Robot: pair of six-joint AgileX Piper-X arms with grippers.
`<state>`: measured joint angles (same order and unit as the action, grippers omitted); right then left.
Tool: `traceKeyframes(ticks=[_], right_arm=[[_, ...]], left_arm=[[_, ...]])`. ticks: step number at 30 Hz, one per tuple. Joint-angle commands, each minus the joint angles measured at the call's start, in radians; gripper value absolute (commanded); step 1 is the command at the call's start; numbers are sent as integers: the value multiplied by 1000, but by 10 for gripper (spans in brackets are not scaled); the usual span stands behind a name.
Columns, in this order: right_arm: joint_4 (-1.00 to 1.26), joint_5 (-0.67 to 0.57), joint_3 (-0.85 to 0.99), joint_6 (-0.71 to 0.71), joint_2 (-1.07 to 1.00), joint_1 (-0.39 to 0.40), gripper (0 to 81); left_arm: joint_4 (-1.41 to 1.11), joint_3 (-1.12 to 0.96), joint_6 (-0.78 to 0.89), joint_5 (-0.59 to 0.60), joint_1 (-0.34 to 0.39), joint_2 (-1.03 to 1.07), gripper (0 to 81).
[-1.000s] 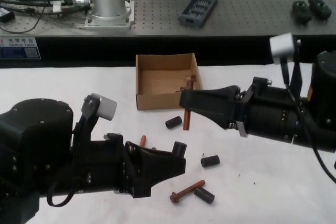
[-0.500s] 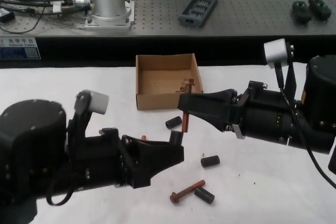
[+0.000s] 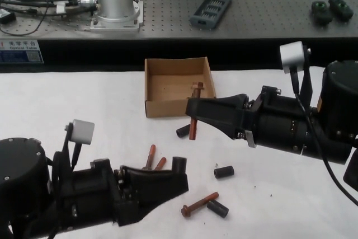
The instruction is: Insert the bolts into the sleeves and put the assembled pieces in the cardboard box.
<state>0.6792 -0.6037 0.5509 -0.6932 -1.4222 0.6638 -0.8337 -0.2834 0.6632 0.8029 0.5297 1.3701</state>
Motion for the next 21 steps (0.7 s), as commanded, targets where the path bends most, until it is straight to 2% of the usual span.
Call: traceKeyframes(ticks=[1,7,13,21], right_arm=[[23,-16,0,-3,1,2,41],[23,-45,0,-10,1,2,41],[23,-71,0,-32,1,2,41],[20,-87,0,-40,1,2,41]], left_arm=[[17,-9,6,40,5,-3,2],[24,-9,-21,36,5,-3,2],[24,-9,-27,-39,5,-3,2],[16,-13,-27,-40,5,-3,2]])
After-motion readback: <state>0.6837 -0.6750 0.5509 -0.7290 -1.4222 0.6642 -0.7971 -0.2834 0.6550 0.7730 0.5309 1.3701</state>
